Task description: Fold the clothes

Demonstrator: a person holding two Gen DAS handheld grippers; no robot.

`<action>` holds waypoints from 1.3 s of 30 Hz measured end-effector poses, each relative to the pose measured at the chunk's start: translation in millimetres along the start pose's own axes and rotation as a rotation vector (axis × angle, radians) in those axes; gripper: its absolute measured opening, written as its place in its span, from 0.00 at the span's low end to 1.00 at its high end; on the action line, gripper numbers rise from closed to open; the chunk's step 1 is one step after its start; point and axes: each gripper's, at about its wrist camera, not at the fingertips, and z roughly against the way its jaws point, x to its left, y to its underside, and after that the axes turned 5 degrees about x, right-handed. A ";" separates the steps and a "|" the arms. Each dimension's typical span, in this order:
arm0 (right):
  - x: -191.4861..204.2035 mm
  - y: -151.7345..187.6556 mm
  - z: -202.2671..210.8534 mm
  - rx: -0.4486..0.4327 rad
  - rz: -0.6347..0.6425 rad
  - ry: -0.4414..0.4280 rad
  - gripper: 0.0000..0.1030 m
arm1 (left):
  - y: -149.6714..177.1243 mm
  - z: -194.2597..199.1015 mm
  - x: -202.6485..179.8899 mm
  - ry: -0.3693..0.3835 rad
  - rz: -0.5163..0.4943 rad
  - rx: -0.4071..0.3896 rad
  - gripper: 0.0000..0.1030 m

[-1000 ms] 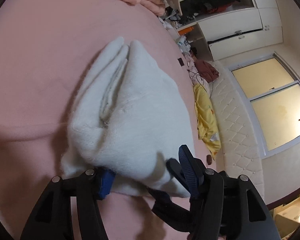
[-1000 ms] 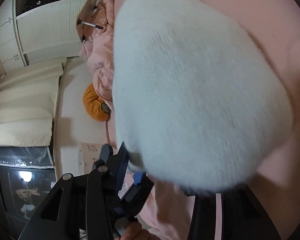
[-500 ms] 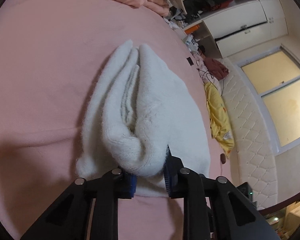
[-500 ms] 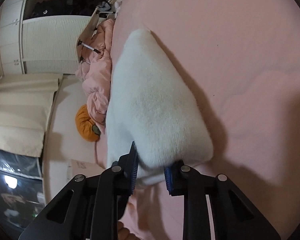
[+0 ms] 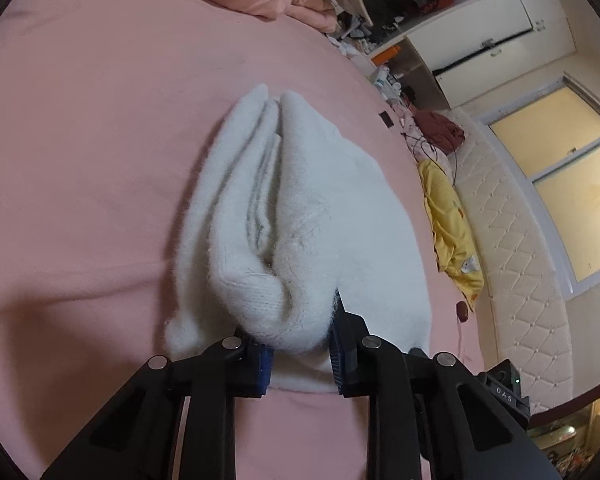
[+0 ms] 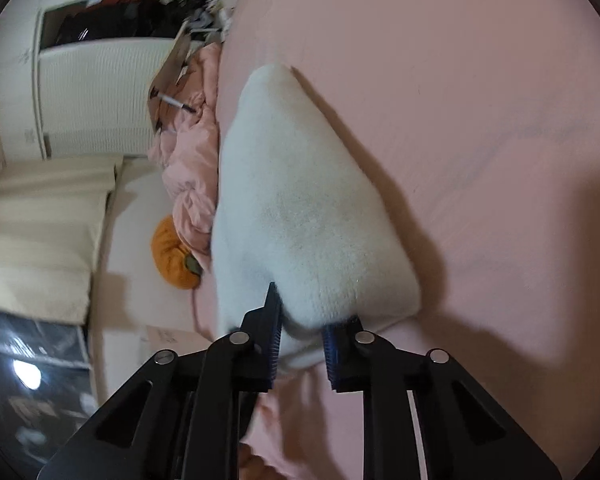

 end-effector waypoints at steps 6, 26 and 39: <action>2.3 8.8 -7.4 0.072 0.008 0.049 0.37 | -1.7 7.6 1.2 -0.023 0.010 -0.020 0.53; -4.3 17.9 4.0 0.066 -0.030 -0.001 0.57 | -1.6 30.8 13.4 0.002 0.056 -0.037 0.54; 99.4 111.3 -83.4 0.181 1.145 0.617 0.70 | -9.2 93.7 55.5 -0.096 0.191 -0.241 0.69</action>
